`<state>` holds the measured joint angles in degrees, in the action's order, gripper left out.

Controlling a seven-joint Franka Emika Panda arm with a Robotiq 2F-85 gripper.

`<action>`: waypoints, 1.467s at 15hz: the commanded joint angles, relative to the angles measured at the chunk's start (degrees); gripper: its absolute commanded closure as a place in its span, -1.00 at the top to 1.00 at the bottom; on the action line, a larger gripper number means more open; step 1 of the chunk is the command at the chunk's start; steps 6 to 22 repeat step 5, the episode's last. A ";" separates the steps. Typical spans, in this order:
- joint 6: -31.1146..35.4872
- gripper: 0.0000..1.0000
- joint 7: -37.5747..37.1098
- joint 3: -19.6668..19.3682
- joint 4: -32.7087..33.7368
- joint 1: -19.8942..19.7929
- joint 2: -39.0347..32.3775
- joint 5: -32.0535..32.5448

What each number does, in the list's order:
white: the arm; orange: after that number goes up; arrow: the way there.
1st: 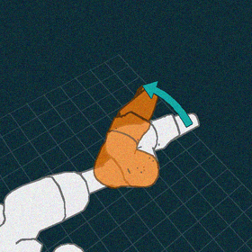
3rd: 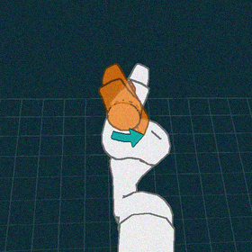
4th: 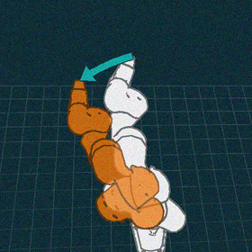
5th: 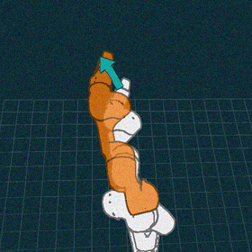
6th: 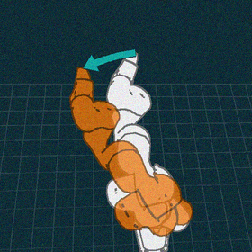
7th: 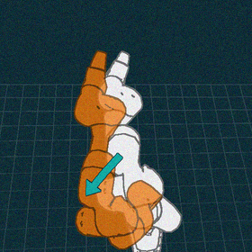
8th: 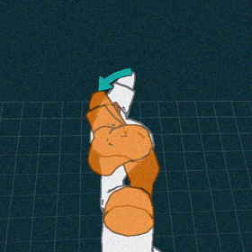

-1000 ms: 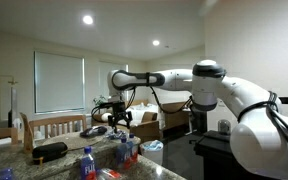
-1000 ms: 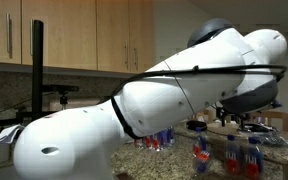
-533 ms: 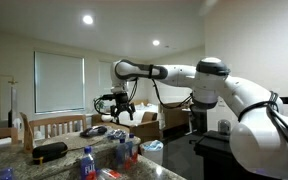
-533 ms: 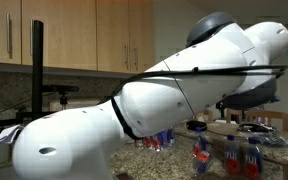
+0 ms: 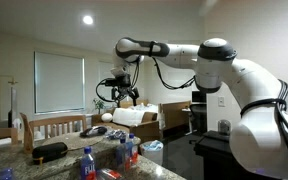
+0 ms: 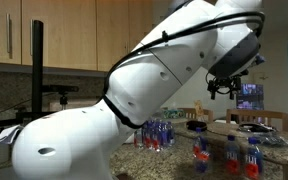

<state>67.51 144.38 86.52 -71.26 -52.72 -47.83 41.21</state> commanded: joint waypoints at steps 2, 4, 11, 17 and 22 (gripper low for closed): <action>2.97 1.00 1.39 -10.47 -2.28 0.99 9.82 -12.02; 3.02 1.00 0.97 -12.04 -3.57 1.28 11.79 -13.31; 3.03 1.00 0.89 -12.34 -3.76 1.33 12.06 -13.34; 3.03 1.00 0.89 -12.34 -3.76 1.33 12.06 -13.34; 3.03 1.00 0.89 -12.34 -3.76 1.33 12.06 -13.34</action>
